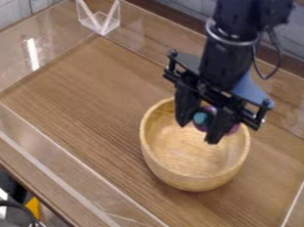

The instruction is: Remove the purple eggplant from inside the brown bowl and put it on the table

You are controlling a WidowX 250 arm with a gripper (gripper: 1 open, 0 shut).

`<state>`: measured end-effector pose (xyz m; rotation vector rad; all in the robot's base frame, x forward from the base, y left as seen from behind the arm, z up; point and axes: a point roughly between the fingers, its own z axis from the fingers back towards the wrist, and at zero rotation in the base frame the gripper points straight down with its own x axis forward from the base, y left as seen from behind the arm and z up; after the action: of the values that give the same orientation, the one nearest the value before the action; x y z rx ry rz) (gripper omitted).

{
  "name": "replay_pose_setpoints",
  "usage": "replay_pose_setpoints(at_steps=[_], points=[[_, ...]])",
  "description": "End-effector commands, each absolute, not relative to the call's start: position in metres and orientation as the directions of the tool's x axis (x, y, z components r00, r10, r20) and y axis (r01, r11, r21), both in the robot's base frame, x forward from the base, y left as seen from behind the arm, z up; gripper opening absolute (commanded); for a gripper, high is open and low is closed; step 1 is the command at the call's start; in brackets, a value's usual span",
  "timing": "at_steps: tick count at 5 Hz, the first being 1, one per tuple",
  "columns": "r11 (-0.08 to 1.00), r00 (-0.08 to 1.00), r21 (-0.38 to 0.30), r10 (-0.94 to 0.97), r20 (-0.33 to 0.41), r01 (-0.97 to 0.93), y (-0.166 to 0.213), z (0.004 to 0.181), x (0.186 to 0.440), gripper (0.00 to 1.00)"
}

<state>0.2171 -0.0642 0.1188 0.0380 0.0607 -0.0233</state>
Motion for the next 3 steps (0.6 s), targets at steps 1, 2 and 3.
replay_pose_setpoints(at_steps=[1, 2, 3], points=[[0.996, 0.997, 0.038, 0.079, -0.027, -0.078, -0.046, 0.132, 0.216, 0.00], [0.991, 0.991, 0.052, 0.129, -0.040, -0.127, -0.026, 0.136, 0.208, 0.00], [0.984, 0.985, 0.062, 0.168, -0.037, -0.166, -0.003, 0.139, 0.198, 0.00]])
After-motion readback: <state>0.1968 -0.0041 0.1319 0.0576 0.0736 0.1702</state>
